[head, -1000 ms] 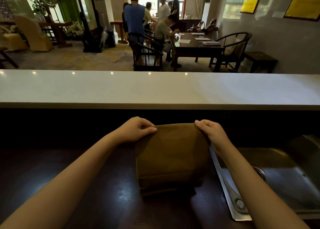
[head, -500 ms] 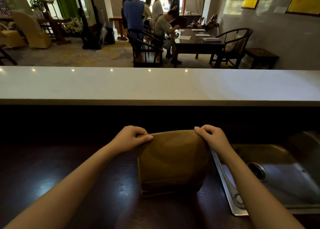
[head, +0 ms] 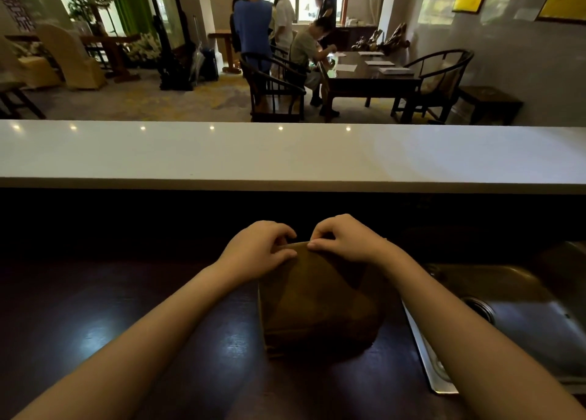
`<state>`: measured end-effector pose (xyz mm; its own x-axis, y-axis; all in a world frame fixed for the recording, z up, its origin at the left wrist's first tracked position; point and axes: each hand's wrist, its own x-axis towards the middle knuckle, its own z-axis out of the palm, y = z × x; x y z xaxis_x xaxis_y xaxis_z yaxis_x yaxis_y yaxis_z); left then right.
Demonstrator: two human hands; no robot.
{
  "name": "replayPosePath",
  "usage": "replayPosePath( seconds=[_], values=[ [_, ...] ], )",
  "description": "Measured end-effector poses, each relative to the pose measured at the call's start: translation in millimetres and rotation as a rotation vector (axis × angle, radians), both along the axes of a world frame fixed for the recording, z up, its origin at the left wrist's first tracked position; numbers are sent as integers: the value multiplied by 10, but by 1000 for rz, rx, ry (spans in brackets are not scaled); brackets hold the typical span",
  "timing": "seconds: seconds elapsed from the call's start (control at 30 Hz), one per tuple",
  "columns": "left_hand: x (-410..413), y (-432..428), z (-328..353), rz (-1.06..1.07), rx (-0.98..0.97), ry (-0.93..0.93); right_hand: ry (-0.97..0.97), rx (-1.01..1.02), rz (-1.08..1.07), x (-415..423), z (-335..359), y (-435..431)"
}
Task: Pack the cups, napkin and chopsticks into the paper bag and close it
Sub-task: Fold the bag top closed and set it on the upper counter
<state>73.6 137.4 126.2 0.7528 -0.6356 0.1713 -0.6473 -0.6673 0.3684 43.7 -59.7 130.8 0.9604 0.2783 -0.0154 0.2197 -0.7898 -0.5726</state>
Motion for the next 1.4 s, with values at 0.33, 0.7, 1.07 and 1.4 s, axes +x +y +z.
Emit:
replayPosePath(
  seconds=[0.33, 0.7, 1.07, 1.4],
  values=[
    [231, 56, 85, -35, -28, 441, 118, -92, 5, -99, 84, -290],
    [132, 243, -215, 117, -406, 738, 105, 690, -423, -459, -388, -650],
    [-284, -117, -658, 516, -1181, 757, -248, 893, -811, -403, -782, -269],
    [-253, -217, -680, 563, -1299, 747, -331, 911, -908, -377, -775, -216]
  ],
)
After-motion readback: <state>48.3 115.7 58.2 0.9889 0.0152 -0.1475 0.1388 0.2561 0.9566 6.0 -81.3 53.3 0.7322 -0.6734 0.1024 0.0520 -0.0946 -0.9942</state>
